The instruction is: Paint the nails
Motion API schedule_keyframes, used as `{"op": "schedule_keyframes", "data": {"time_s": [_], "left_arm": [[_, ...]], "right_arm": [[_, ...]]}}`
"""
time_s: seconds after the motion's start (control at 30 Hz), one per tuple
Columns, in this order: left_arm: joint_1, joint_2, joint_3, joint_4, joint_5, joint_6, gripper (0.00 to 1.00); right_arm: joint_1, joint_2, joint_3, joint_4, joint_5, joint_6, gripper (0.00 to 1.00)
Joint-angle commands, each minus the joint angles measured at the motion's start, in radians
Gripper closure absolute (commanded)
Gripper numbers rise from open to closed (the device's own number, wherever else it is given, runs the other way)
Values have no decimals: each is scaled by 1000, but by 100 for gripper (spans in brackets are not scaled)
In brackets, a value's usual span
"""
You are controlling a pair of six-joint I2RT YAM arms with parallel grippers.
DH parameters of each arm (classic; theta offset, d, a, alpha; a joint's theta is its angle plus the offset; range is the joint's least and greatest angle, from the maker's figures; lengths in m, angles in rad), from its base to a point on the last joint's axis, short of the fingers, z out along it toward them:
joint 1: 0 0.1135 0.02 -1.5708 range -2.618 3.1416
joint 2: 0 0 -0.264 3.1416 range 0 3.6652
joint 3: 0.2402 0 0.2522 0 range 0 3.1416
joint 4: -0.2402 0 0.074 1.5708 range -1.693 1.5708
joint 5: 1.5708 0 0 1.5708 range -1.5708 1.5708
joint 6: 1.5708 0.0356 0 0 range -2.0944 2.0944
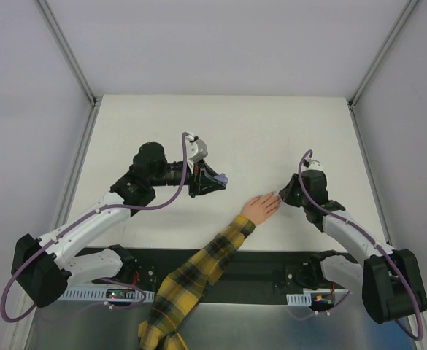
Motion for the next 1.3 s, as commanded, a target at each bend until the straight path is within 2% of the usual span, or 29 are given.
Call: {"op": "schedule_keyframes", "data": {"time_s": [0.0, 1.27], "left_arm": [[-3, 2, 33, 48, 18, -10, 100], [-2, 26, 41, 56, 41, -28, 100]], "right_arm": [[-5, 13, -8, 49, 1, -14, 99], [-1, 80, -6, 88, -50, -43, 99]]}}
